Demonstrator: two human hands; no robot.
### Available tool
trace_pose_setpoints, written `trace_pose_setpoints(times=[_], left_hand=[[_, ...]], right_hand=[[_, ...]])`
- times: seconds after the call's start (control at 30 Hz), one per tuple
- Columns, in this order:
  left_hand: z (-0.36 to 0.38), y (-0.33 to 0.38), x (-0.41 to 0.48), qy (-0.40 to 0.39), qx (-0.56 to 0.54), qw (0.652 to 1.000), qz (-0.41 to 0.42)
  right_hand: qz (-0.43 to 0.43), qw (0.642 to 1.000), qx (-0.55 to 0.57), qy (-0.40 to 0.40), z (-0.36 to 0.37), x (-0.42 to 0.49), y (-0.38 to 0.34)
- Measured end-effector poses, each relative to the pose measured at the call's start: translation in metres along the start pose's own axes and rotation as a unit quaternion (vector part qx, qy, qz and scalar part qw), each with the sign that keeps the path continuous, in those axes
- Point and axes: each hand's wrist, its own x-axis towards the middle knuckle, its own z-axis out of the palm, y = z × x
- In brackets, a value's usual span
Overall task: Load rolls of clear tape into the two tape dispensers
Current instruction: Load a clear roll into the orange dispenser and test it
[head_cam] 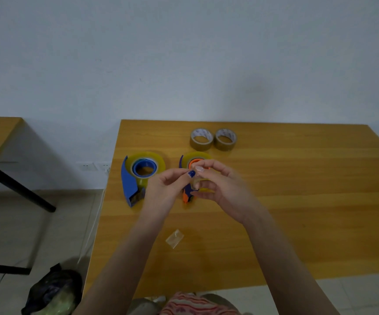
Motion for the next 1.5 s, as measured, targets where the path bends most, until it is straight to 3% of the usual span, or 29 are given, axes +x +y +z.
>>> trace_pose_setpoints(times=[0.23,0.37,0.47,0.6,0.83,0.97,1.07,1.17,1.27,1.37,1.5], left_hand=[[-0.004,-0.003,0.003,0.049,0.056,0.996,0.052],[-0.006,-0.006,0.005,0.090,-0.036,0.995,-0.011],[-0.006,-0.009,0.007,0.090,-0.131,0.985,-0.068],[-0.007,-0.012,0.010,0.079,-0.172,0.978,-0.088],[-0.003,-0.019,0.019,0.078,-0.341,0.910,-0.223],[-0.049,-0.037,0.040,0.223,-0.421,0.844,-0.244],[-0.064,-0.041,0.038,0.225,-0.324,0.895,-0.207],[-0.041,-0.039,0.023,0.150,-0.217,0.952,-0.155],[-0.025,-0.042,0.016,0.103,-0.173,0.973,-0.116],[-0.022,-0.045,0.013,0.086,-0.135,0.982,-0.098],[-0.022,-0.050,0.011,0.113,0.007,0.993,-0.043]], right_hand=[[0.021,0.999,-0.023,0.015,0.007,0.002,0.001],[0.036,0.999,-0.023,-0.007,0.013,0.001,0.000],[0.037,0.999,0.016,0.018,0.020,0.001,-0.001],[0.032,0.999,0.017,0.033,0.025,0.003,-0.001],[-0.075,0.984,-0.125,0.100,0.041,-0.001,0.010],[-0.167,0.964,-0.104,0.178,0.041,-0.015,-0.001],[-0.176,0.954,-0.125,0.209,0.030,-0.008,-0.003],[-0.004,0.968,-0.177,0.178,0.024,0.018,0.016],[0.126,0.983,-0.106,0.087,0.025,0.029,0.034],[0.127,0.990,-0.031,0.062,0.022,0.030,0.044],[0.083,0.989,-0.007,0.121,0.019,0.030,0.049]])
